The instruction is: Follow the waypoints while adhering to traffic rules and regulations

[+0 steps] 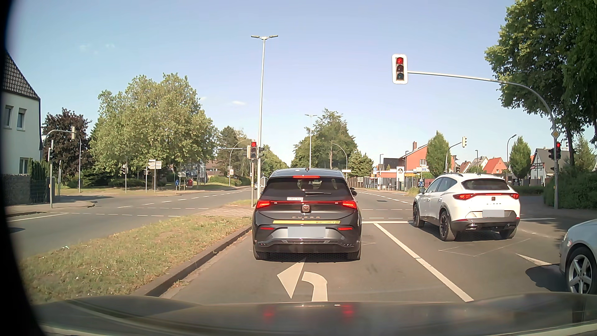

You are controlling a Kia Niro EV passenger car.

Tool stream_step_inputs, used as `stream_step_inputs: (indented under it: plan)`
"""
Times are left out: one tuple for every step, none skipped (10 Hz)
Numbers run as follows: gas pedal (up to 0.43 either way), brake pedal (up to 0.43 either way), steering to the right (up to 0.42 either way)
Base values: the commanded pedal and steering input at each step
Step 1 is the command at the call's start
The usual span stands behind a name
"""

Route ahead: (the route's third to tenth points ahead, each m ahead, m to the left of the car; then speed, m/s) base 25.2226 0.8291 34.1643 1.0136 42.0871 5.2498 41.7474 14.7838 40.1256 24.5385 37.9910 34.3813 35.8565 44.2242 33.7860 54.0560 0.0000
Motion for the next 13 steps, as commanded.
stream_step_inputs:
  plan:
    - [0.0,0.207,-0.006]
    - [0.0,0.207,-0.006]
    - [0.0,0.207,-0.007]
    - [0.0,0.207,-0.006]
    - [0.0,0.201,-0.007]
    - [0.0,0.201,-0.006]
    - [0.0,0.201,-0.006]
    - [0.0,0.201,-0.006]
    - [0.0,0.201,-0.006]
    - [0.0,0.201,-0.007]
    - [0.0,0.201,-0.006]
    - [0.0,0.201,-0.007]
    - [0.0,0.201,-0.006]
